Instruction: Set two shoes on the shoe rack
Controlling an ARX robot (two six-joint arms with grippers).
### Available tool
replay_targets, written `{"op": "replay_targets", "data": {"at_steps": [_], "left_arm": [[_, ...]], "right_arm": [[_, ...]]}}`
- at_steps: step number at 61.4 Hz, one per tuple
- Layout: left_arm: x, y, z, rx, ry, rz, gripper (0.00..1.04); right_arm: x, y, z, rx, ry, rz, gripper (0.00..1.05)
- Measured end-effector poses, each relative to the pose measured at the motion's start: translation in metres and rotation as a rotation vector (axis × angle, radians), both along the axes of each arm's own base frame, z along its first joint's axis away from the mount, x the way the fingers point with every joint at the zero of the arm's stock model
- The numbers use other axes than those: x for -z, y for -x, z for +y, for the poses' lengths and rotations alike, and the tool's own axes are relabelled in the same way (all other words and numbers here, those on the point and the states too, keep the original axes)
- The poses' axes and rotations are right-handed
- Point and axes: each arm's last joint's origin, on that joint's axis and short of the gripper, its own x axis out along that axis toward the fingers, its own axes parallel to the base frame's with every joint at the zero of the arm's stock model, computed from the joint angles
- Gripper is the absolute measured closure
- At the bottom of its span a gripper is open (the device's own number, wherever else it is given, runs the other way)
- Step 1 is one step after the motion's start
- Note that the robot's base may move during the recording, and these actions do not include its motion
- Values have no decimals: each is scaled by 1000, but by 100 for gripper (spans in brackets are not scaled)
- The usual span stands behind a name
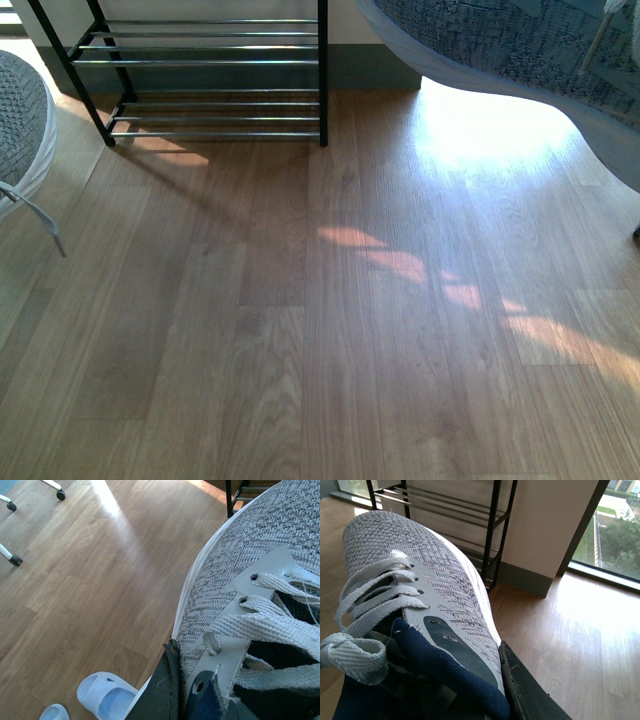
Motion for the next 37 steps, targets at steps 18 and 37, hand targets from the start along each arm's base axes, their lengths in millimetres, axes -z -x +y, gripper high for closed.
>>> {"op": "replay_targets", "data": {"at_steps": [18,37], "left_arm": [[0,0,0,-1,-1,0,103],[0,0,0,-1,-1,0,103]], "right_arm": [[0,0,0,-2,0,0,103],[0,0,0,-3,0,0,103]]}}
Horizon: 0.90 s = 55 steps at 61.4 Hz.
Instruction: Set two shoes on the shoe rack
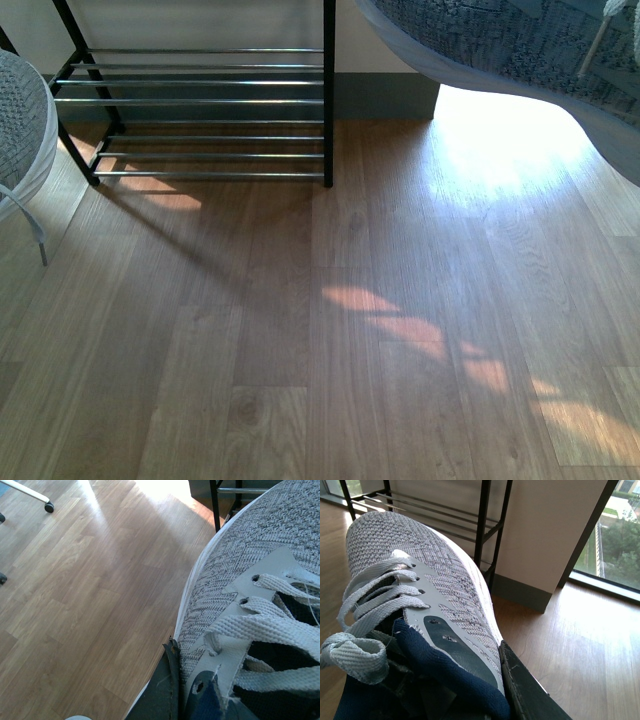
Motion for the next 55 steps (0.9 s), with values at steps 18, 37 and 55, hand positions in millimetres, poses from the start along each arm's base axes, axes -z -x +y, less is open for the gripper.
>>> {"op": "replay_targets", "data": {"at_steps": [18,37,55], "left_arm": [[0,0,0,0,0,0,103],[0,0,0,-3,-2,-1,103],[0,0,-1,10,4,1,103]], "right_arm": [[1,0,0,2,1,4,103],[1,0,0,0,0,2,103],[1,0,-1,9,1,2,103]]}}
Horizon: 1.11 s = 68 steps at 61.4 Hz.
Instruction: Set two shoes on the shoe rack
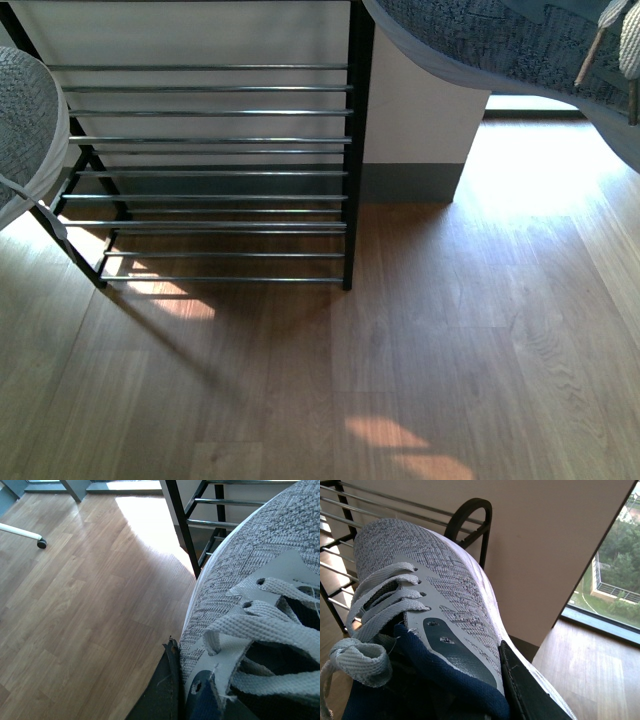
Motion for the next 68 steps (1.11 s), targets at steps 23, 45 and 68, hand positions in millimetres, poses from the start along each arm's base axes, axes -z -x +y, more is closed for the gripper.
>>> {"op": "replay_targets", "data": {"at_steps": [23,45,68], "left_arm": [[0,0,3,-23,-9,-2,103],[0,0,1,-7,-2,1,103],[0,0,2,-15,-7,-1,103]], "right_arm": [[0,0,2,-25,-2,1,103],[1,0,1,-7,0,2,103],[-1,0,2,-35,-27,-15,103]]}}
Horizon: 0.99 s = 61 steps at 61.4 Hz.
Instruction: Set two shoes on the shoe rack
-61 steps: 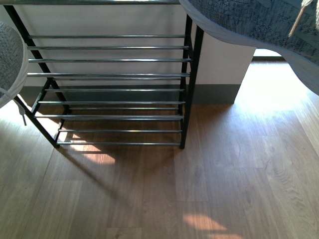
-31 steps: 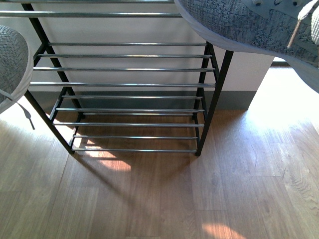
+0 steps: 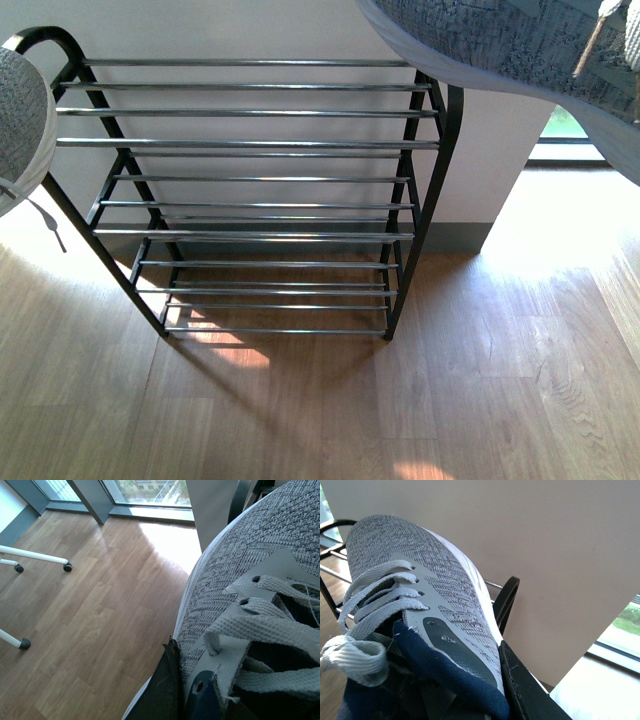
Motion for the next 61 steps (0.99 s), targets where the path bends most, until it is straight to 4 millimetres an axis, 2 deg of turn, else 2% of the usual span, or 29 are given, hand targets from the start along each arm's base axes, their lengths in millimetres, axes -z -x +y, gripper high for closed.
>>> {"op": "replay_targets", "data": {"at_steps": [5,12,23,33,45,51,61], "left_arm": [[0,0,0,-2,-1,-1,103],[0,0,0,-1,-1,0,103],[0,0,0,1,1,0,103],[0,0,0,-1,0,0,103],[0,0,0,1,0,0,103],[0,0,0,0,0,0,103],[0,0,0,0,0,0,103]], "right_arm": [[-6,-2,9,-60,-83,-43,103],[-22,-15,38,-117,-171,31,103],[-33,-57,95,-111,-246,285,103],[-30,-97,125,17,-284,425,103],[-18,-148,149,177,-337,522,103],[-2,-172,155,278,-393,599,103],[27,-194,156,410,-464,692,103]]}}
